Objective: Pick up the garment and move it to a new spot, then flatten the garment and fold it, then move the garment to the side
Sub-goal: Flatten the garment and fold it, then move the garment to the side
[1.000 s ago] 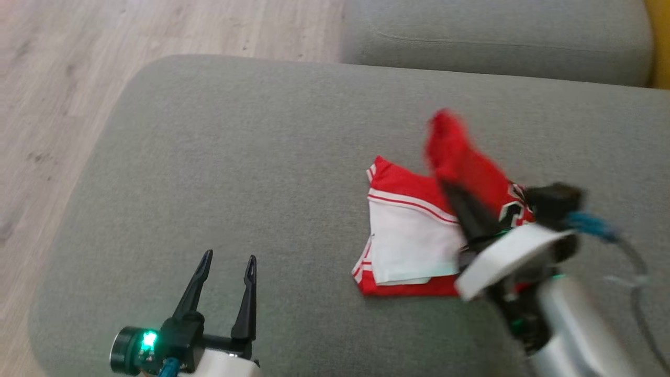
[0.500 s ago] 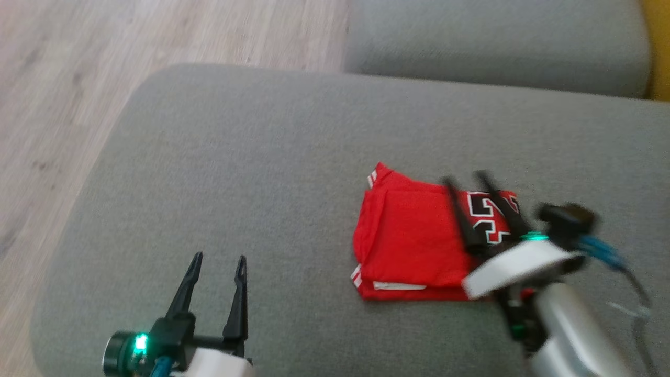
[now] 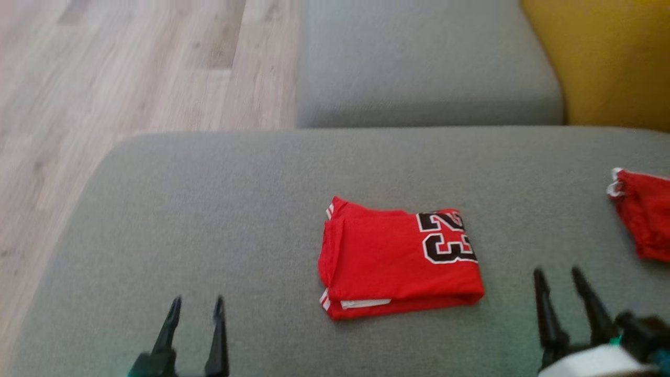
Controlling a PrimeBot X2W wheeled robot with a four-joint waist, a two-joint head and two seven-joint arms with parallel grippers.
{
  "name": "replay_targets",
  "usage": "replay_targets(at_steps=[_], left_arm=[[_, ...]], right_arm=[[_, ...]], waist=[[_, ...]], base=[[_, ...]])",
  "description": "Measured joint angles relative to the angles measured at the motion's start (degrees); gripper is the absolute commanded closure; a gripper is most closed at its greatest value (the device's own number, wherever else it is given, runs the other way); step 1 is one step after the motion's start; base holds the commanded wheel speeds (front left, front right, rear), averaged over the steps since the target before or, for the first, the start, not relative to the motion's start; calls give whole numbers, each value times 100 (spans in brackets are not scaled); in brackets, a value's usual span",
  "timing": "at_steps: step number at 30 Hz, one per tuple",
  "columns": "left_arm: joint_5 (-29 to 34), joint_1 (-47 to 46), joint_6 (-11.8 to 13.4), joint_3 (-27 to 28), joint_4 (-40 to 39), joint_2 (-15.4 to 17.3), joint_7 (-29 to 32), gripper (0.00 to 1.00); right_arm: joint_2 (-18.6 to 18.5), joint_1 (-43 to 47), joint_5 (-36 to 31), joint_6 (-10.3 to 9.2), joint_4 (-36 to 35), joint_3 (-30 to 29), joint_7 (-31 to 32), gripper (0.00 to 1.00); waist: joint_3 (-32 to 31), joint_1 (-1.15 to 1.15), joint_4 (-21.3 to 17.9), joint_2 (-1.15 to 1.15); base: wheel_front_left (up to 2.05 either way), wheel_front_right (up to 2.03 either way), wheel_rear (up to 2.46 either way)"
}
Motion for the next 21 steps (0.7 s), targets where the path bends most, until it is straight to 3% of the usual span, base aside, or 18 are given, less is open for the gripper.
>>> replay_targets(at_steps=[7,21], left_arm=[[167,673,-250,394,192,-118,0,0],[691,889,-611,848,348,-367,0,0]], right_arm=[[196,760,-410,0,-152,219,1,0],[421,900,-719,0,-109,91,1,0]], waist=[[-356,0,-176,0],[-509,0,-124,0]], base=[[0,0,0],[0,0,0]])
